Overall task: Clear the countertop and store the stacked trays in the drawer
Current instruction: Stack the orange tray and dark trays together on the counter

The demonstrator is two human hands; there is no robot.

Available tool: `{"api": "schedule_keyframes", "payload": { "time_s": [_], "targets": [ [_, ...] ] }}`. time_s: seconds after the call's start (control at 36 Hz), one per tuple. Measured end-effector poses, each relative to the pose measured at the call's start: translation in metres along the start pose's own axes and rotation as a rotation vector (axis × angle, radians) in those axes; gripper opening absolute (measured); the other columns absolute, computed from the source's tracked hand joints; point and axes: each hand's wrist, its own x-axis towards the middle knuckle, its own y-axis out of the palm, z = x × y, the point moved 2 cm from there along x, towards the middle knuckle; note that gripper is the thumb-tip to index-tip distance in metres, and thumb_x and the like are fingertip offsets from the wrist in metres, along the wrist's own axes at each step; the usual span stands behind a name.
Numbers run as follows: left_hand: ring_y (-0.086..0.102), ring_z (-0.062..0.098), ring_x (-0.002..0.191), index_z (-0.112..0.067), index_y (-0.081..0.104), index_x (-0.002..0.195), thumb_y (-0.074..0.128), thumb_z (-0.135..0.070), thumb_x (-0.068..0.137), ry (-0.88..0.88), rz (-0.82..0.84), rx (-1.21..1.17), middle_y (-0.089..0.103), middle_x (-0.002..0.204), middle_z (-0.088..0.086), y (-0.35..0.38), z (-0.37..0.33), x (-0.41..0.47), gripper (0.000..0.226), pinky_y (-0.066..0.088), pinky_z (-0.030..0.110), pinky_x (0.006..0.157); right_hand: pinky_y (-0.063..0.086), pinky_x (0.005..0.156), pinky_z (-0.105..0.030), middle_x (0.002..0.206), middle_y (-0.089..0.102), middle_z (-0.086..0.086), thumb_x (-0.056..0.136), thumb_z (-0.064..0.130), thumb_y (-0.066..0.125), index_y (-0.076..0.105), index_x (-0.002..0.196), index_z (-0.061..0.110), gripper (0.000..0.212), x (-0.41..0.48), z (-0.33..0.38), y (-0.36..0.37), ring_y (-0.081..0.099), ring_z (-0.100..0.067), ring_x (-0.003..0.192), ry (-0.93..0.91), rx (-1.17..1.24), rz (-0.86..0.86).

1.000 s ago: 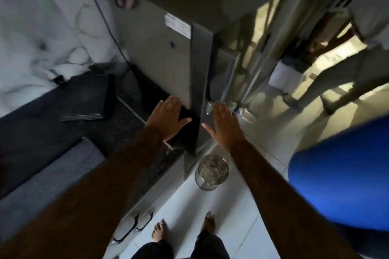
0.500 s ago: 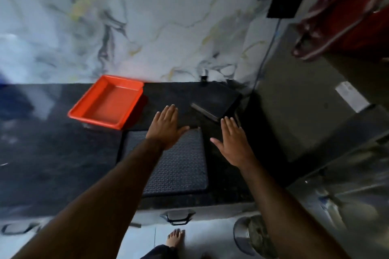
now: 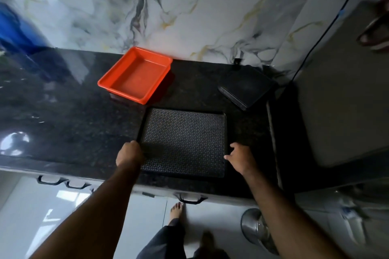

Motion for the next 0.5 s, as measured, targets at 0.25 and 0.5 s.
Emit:
{"api": "schedule_keyframes", "payload": {
  "time_s": [0.25, 0.5],
  "targets": [
    [0.068, 0.039, 0.091, -0.003, 0.07, 0.097, 0.057, -0.004, 0.082, -0.003, 0.049, -0.042, 0.072, 0.095, 0.022, -0.013, 0.011, -0.011, 0.019, 0.056, 0.042, 0.077, 0.064, 0.069, -0.051, 0.065, 0.063, -0.01, 0.079, 0.007, 0.08, 0.058, 0.066, 0.012, 0.026, -0.008, 0.001, -0.006, 0.071, -0.032, 0.06, 0.128, 0.147, 0.178],
    [0.071, 0.029, 0.081, -0.009, 0.072, 0.072, 0.054, -0.069, 0.075, -0.114, 0.055, -0.326, 0.074, 0.077, 0.011, -0.052, 0.034, 0.045, 0.063, 0.056, 0.033, 0.073, 0.046, 0.06, -0.031, 0.066, 0.065, -0.005, 0.087, 0.054, 0.064, 0.056, 0.062, 0.013, 0.049, 0.025, 0.095, -0.048, 0.067, -0.028, 0.07, -0.103, -0.118, -0.104]
  ]
}}
